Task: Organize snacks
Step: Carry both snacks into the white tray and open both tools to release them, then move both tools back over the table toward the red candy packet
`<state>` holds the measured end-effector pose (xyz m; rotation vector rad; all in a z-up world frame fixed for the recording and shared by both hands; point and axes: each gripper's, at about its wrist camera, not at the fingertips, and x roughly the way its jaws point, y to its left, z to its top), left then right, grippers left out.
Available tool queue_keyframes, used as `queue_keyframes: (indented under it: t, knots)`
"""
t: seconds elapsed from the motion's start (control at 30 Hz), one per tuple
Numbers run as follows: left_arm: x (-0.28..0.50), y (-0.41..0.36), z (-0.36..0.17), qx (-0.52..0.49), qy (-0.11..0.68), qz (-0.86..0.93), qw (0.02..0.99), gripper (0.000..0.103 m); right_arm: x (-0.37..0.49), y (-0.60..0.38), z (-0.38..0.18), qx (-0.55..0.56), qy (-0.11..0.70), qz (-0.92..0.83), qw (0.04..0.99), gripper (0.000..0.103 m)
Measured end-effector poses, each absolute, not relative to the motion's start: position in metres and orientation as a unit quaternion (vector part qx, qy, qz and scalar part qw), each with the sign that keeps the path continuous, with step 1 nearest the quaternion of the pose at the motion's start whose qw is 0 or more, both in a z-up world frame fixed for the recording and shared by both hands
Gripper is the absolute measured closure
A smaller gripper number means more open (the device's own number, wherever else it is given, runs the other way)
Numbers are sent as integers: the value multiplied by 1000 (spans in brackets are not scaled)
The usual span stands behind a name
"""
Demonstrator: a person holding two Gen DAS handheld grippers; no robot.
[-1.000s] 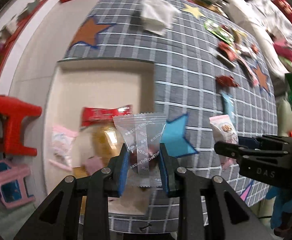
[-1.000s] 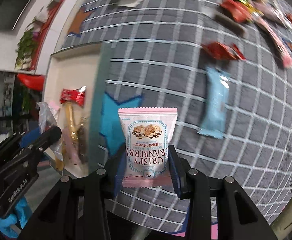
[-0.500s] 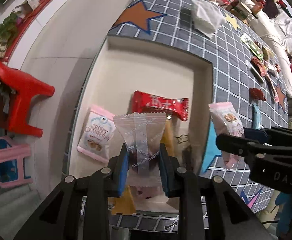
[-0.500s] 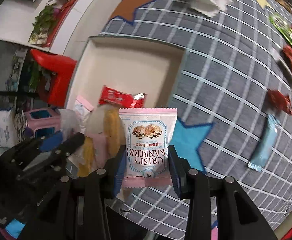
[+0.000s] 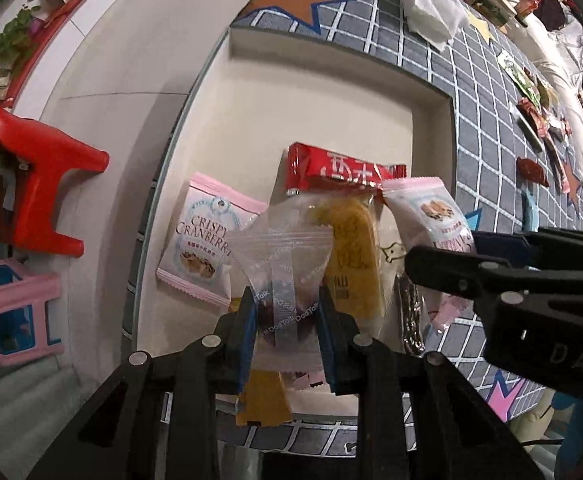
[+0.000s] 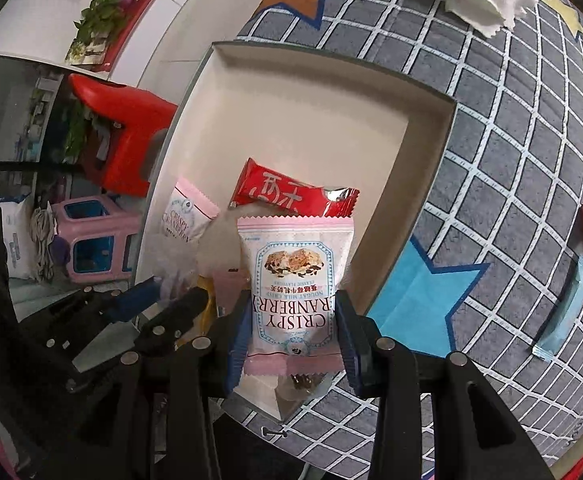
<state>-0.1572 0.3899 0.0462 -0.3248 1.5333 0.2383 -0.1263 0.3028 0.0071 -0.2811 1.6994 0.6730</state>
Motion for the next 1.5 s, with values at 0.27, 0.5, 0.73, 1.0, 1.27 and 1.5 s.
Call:
queue_keyframes:
  t: [0.27,0.5,0.73,1.0,1.27,1.5]
  knots:
    - [-161,389,43,-142,697,119,693,38,-129,301,2,-113,742,278,600,50]
    - [-154,380,49,-138,695,109,697,29,-111,257,3,-87,743,225,624,17]
    - [-142,351,54,-123,698,81,701,27,-99,185,-9,-43,764,148,626,17]
    - [-125,321,59,-104,699,55,705,25,-100,104,-25,-4,779,65,624,0]
    - [-118,301,56,-86,709,42,699,25,-118,53,-43,0,796,36,604,0]
    - [-99,265,58,-57,717,12,695,25,-148,0,-59,-4,802,3,598,0]
